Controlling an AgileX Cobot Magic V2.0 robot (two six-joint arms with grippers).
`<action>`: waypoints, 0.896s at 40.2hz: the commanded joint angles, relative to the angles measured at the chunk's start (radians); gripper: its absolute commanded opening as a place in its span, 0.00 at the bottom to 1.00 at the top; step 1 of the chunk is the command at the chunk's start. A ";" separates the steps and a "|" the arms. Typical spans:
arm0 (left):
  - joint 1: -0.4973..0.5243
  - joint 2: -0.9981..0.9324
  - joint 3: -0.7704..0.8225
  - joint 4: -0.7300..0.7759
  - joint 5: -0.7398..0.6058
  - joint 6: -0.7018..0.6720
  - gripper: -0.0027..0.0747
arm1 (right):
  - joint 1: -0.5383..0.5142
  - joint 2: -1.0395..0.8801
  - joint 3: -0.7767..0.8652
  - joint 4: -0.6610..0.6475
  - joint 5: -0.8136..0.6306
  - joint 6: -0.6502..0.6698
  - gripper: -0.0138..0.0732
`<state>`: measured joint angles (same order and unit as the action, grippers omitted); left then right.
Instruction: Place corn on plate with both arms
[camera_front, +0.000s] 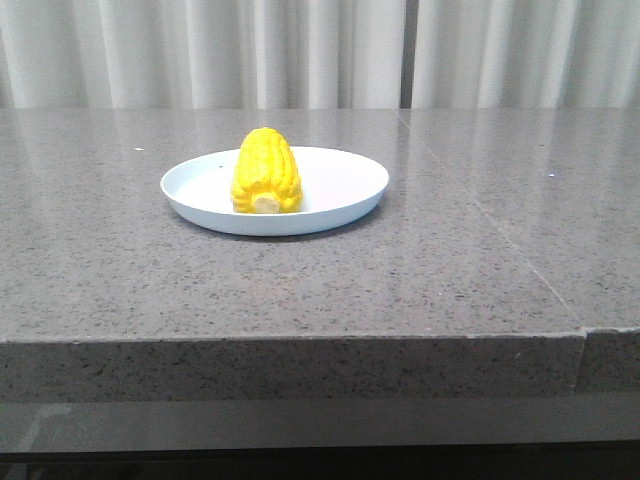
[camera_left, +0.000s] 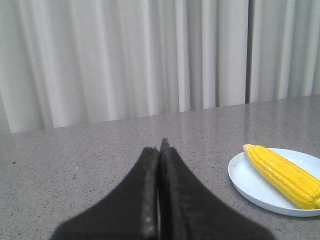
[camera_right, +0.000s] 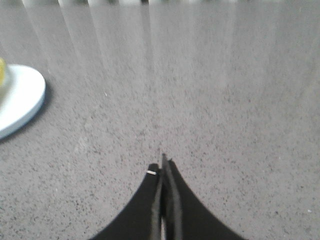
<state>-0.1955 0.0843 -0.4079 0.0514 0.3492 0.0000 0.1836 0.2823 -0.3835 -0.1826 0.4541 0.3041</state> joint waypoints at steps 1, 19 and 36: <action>-0.008 0.013 -0.024 -0.002 -0.089 0.005 0.01 | -0.004 -0.068 0.003 -0.028 -0.107 -0.012 0.02; -0.008 0.013 -0.024 -0.002 -0.089 0.005 0.01 | -0.004 -0.100 0.006 -0.028 -0.119 -0.012 0.02; -0.008 0.013 -0.024 -0.002 -0.089 0.005 0.01 | -0.004 -0.100 0.006 -0.028 -0.119 -0.012 0.02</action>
<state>-0.1955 0.0843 -0.4079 0.0514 0.3492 0.0000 0.1836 0.1727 -0.3532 -0.1864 0.4216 0.3041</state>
